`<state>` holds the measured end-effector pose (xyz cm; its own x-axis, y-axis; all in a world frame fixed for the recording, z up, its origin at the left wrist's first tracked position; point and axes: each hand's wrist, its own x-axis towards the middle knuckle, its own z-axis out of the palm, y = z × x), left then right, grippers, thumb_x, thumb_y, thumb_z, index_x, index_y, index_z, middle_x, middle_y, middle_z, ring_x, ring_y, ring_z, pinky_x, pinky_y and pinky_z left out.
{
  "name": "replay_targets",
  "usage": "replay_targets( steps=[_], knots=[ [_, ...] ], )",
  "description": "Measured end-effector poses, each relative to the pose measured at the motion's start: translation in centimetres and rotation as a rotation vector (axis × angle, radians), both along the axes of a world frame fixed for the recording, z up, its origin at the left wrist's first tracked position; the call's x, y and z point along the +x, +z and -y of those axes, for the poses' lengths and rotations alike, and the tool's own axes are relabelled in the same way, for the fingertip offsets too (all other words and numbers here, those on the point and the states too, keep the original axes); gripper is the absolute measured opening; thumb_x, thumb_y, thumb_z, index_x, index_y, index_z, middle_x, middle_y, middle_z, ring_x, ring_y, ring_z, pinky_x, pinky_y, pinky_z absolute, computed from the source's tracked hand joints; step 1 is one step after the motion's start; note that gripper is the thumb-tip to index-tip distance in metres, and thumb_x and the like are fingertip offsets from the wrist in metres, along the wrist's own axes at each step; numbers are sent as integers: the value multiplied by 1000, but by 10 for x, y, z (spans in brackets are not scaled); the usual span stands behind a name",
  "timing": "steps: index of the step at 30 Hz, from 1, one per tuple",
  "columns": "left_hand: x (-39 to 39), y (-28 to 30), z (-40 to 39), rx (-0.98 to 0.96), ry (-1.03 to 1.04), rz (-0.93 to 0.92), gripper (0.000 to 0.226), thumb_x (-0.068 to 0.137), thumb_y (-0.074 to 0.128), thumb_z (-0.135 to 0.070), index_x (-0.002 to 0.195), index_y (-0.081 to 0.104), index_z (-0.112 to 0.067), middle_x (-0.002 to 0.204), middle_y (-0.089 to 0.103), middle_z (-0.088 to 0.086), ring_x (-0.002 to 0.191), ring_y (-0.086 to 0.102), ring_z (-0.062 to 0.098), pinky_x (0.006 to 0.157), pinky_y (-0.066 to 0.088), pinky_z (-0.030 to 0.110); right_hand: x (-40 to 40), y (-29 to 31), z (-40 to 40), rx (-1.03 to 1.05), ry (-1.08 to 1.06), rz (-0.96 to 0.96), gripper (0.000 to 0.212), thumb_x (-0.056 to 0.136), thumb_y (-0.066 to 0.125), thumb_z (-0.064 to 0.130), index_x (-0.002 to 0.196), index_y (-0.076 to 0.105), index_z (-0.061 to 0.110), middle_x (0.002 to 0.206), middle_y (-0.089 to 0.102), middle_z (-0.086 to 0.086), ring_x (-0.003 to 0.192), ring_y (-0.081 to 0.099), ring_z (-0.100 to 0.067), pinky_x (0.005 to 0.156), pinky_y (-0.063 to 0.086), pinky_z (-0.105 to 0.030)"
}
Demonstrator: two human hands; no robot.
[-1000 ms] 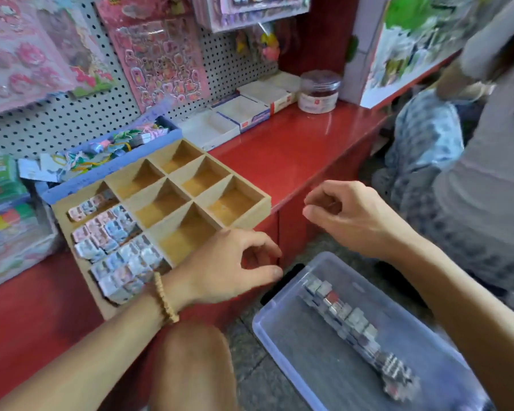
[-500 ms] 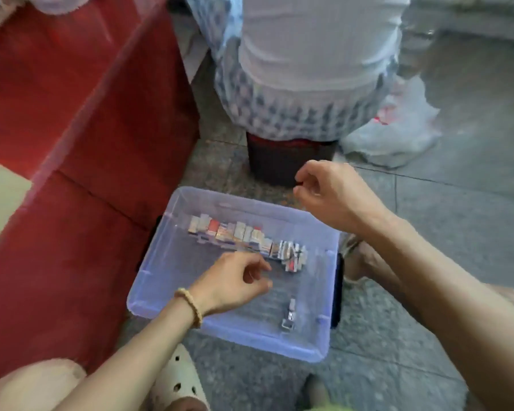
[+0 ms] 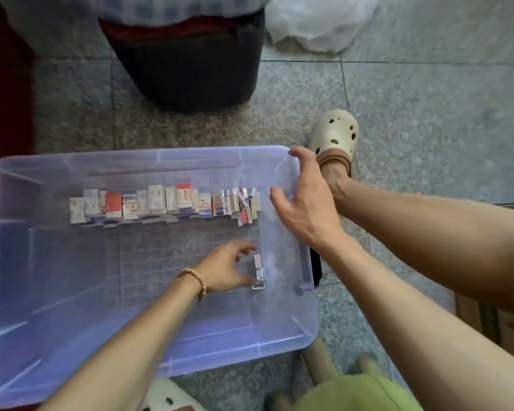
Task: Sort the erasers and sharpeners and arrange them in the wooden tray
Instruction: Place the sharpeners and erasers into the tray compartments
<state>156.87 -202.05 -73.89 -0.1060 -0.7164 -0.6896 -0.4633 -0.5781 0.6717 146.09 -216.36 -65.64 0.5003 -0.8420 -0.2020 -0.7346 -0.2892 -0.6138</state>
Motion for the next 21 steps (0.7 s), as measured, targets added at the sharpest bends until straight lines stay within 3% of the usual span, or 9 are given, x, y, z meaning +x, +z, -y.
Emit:
replay_targets(
  steps=[4, 6, 8, 11, 13, 15, 17, 21],
  knots=[
    [-14, -39, 7, 78, -44, -112, 87, 75, 83, -10, 147, 35, -17, 146, 41, 2, 123, 49, 16, 96, 43, 22, 8, -16, -6, -63, -68, 76, 63, 83, 64, 16, 140, 37, 10, 132, 52, -7, 111, 56, -24, 92, 46, -36],
    [-22, -49, 10, 85, -68, -118, 92, 75, 83, -10, 150, 30, -16, 140, 42, -1, 109, 51, 16, 82, 43, 14, 8, -19, -6, -87, -78, 89, 63, 82, 64, 16, 139, 39, 9, 129, 54, -8, 108, 58, -25, 92, 46, -37],
    [-30, -58, 10, 78, -90, -116, 90, 76, 83, -15, 148, 30, -12, 133, 46, -1, 101, 54, 17, 79, 45, 16, 8, -20, -6, -99, -83, 94, 62, 82, 63, 15, 139, 40, 8, 128, 55, -8, 105, 59, -25, 90, 47, -37],
    [-37, -72, 4, 91, -113, -123, 69, 77, 82, -18, 133, 43, -11, 107, 54, -3, 87, 59, 16, 83, 53, 34, 8, -21, -6, -101, -82, 91, 61, 82, 62, 16, 139, 41, 9, 127, 55, -7, 91, 61, -24, 85, 47, -34],
    [-39, -79, -1, 65, -139, -119, 39, 78, 80, -18, 109, 55, -15, 90, 50, -9, 75, 53, 5, 74, 47, 24, 8, -22, -6, -97, -89, 86, 60, 82, 61, 17, 138, 40, 11, 123, 57, -6, 78, 54, -18, 77, 47, -33],
    [-42, -85, -4, 65, -139, -119, 30, 78, 79, -21, 90, 52, -26, 84, 44, -12, 68, 44, -1, 65, 36, 14, 8, -23, -7, -92, -96, 91, 59, 83, 59, 17, 138, 40, 13, 115, 59, -7, 70, 46, -14, 71, 45, -32],
    [-44, -88, -5, 57, -137, -118, 29, 79, 78, -23, 84, 50, -31, 81, 46, -15, 67, 44, -1, 62, 33, 12, 8, -22, -8, -93, -100, 98, 58, 82, 58, 17, 138, 40, 13, 115, 59, -7, 71, 51, -18, 72, 46, -34],
    [-47, -88, -6, 46, -128, -113, 20, 82, 74, -23, 92, 56, -26, 84, 52, -18, 72, 49, -2, 66, 37, 12, 9, -21, -8, -109, -100, 106, 58, 83, 57, 16, 138, 40, 14, 122, 58, -7, 87, 60, -23, 81, 49, -39]
  ],
)
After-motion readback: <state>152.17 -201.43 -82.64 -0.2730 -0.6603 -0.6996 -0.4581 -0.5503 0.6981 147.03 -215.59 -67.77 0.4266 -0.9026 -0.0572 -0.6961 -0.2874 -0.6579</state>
